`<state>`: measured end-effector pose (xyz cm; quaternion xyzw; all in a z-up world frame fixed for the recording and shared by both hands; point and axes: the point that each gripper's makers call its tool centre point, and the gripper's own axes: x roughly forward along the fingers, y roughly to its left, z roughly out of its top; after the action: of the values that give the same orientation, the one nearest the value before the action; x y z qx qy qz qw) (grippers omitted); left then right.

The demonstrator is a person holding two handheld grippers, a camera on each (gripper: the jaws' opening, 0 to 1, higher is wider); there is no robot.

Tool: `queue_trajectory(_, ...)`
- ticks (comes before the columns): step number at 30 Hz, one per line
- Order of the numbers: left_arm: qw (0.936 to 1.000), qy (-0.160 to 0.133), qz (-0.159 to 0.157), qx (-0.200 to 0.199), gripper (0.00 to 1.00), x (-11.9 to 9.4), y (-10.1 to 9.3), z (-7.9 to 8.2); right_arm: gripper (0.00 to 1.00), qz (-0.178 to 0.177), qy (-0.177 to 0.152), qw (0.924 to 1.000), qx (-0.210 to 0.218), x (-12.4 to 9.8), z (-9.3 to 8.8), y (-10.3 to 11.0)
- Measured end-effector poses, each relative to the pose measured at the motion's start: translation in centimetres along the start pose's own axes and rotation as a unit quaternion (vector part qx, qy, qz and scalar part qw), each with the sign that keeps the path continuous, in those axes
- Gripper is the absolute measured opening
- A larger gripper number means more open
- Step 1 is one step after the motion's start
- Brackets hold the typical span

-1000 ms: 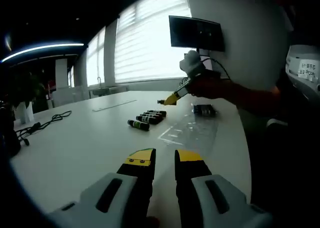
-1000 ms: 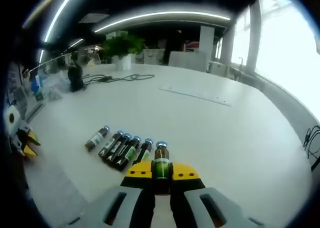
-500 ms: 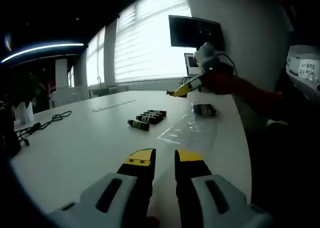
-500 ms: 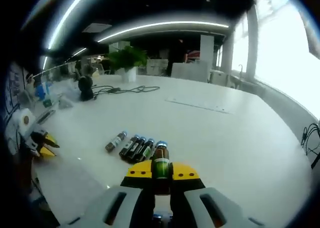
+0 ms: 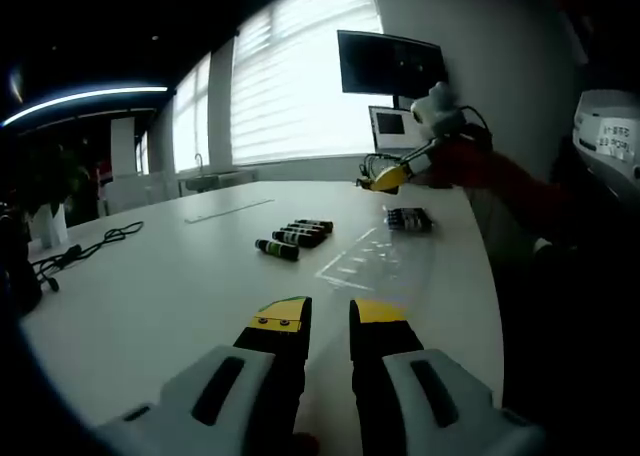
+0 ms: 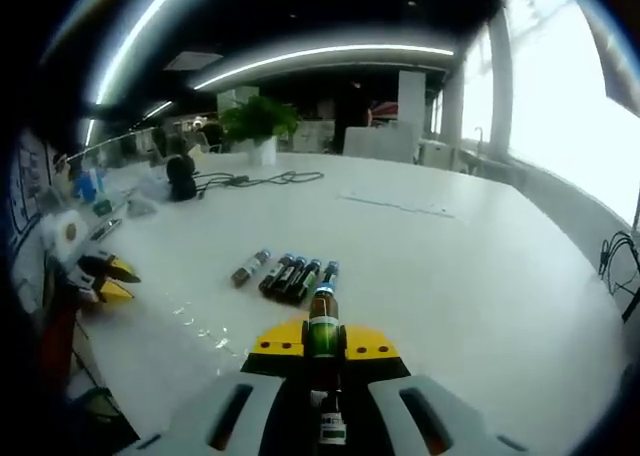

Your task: Grip medicine bottles put into box

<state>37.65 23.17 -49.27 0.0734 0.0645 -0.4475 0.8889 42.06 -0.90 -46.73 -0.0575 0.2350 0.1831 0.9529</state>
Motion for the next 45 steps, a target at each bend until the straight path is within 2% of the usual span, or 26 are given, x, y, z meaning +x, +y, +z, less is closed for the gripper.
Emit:
queue_trajectory(17, 1.0, 0.0, 0.001, 0.0, 0.09, -0.1, 0.2, 0.0, 0.06, 0.011, 0.016, 0.9996, 0.02, -1.5, -2.9, 1.8)
queue_trajectory(22, 1.0, 0.0, 0.001, 0.0, 0.09, -0.1, 0.2, 0.0, 0.06, 0.021, 0.0, 0.9995, 0.023, -1.9, -3.3, 2.6)
queue_trajectory(28, 1.0, 0.001, 0.002, 0.002, 0.09, 0.0, 0.1, -0.1, 0.06, 0.03, 0.035, 0.9983, 0.035, -1.9, -5.1, 3.7)
queue_trajectory(45, 1.0, 0.002, 0.003, 0.001, 0.09, 0.0, 0.1, -0.1, 0.08, 0.03, 0.051, 0.9972, 0.045, -1.6, -5.6, 4.1)
